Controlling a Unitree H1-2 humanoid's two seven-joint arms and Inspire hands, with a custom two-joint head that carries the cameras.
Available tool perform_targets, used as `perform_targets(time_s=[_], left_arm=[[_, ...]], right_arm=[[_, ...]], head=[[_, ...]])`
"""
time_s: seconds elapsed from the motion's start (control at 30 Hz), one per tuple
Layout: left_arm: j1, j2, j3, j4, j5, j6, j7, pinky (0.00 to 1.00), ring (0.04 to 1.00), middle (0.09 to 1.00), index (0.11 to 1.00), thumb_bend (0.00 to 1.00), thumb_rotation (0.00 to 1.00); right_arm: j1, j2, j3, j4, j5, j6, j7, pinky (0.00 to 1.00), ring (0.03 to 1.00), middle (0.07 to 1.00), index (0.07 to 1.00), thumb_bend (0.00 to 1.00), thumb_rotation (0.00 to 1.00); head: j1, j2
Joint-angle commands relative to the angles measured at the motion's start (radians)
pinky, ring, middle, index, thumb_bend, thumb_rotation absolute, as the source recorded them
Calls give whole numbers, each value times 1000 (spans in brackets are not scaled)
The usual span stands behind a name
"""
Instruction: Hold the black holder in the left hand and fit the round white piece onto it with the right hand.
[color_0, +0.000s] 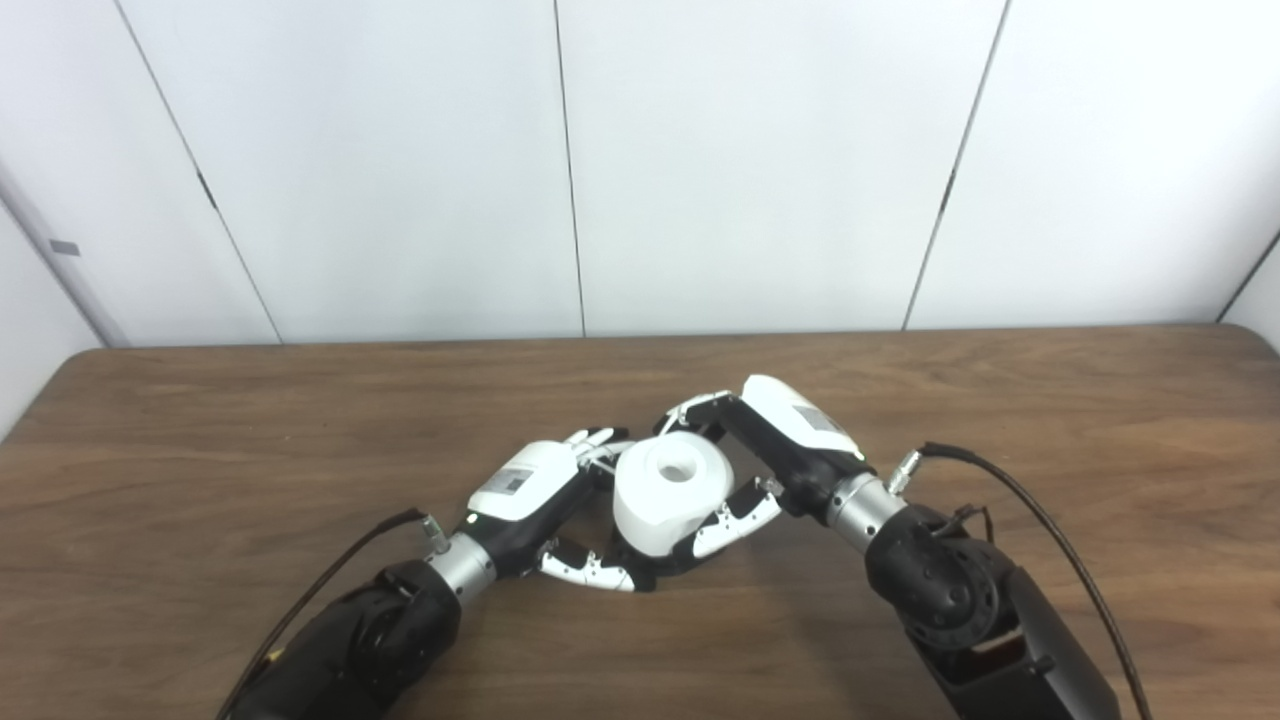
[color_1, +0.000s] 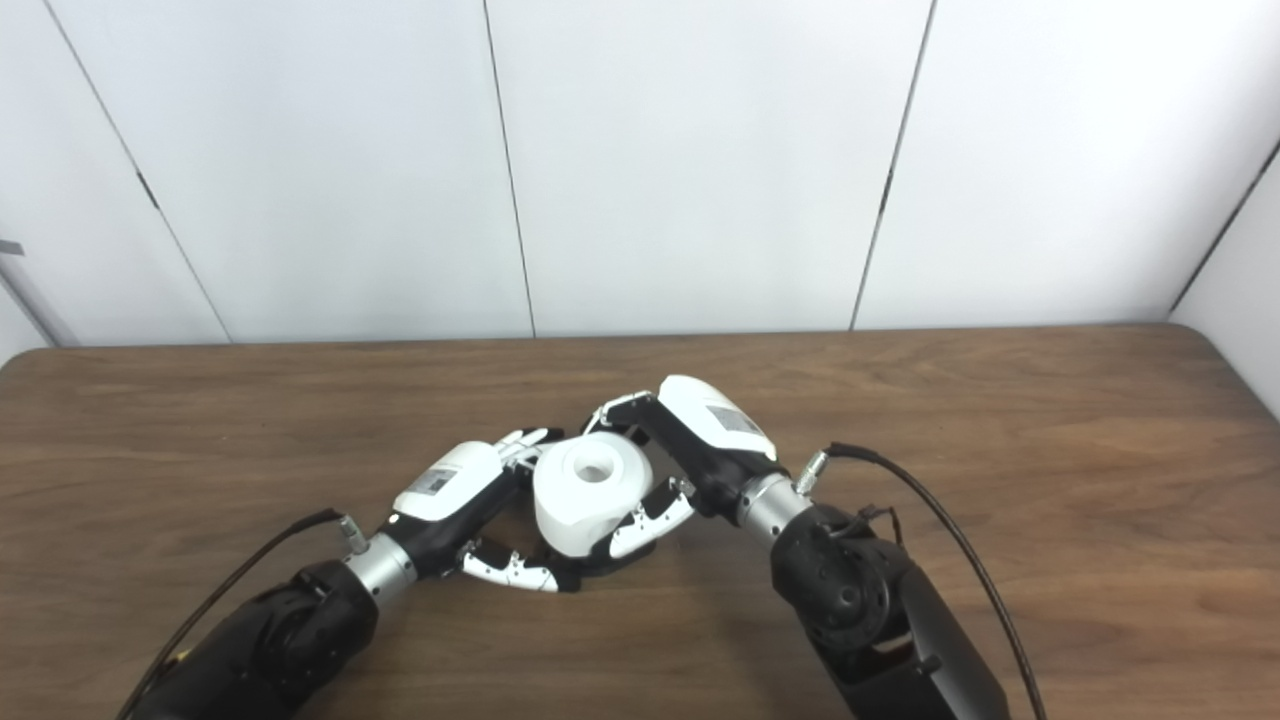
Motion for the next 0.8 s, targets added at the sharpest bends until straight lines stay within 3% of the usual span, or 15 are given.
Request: perform_targets(time_s=[0.0, 0.77], left_arm=[[65, 18, -60, 36, 87, 45, -124, 1000, 984, 911, 485, 524, 59], [77, 27, -64, 0, 83, 69, -139, 983, 977, 906, 485, 524, 60]], right_arm=[[-20, -12, -1, 9, 1, -23, 6, 682, 745, 742, 479, 522, 132], [-43, -43, -12, 11, 1, -13, 28, 660, 756, 749, 480, 520, 134]], head=[[1, 2], [-8, 24]])
